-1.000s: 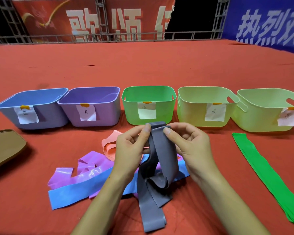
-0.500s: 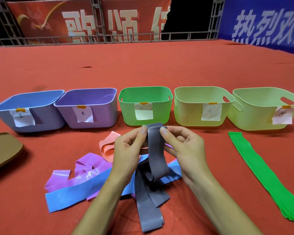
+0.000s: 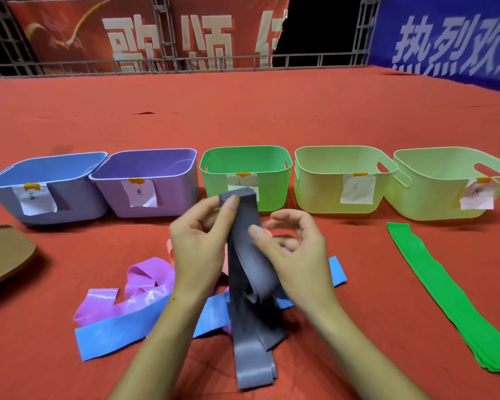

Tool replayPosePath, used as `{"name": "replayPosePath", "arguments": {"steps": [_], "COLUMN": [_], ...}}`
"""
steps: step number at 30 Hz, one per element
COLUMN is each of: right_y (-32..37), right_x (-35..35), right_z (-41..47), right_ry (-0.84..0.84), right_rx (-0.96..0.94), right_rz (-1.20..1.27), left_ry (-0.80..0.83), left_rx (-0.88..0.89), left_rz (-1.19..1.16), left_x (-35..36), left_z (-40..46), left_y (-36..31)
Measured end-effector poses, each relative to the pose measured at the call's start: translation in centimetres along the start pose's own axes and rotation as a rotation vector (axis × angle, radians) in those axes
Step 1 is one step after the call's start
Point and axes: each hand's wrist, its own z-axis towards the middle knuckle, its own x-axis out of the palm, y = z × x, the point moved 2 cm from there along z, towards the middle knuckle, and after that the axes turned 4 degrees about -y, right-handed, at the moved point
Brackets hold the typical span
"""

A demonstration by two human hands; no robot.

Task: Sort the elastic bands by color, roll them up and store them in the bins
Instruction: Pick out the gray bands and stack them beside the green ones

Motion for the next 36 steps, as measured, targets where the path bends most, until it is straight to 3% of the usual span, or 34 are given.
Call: {"name": "replayPosePath", "arguments": {"steps": [8,12,19,25,32,36], "right_y": [-0.9,-1.7,-2.7,-3.0,-2.1,-1.2], "right_x": [0.5,0.3,-0.3,-1.3,-1.1,-1.3], "right_z": [-0.6,-0.4,-0.1,-0.1,-1.0,-1.0], "right_ry": [0.412,0.526,0.583,0.64,0.659,0.603], "right_rx": [0.158,0.196,0.181,0.253,0.122,-0.02], "right_rz": [-0.156,-0.161,-0.227,-0.374,-0.704,-1.056], "left_ry": [-0.181,-0.21,-0.275,-0.233,-0.202,-0.173], "left_rx": [0.004,0.002,-0.031,-0.023,-0.03,-0.035], "left_rz": [-0.11,-0.13,-0.124,-0.111,-0.158,-0.161], "left_x": [-1.7,-1.8,-3.5,-2.8,-2.5,-2.0], "left_z": [5.1,6.7,6.6,6.3,6.1,5.6], "left_y": [-1.9,-2.9,-1.9,-2.6,-3.6,-3.8]}}
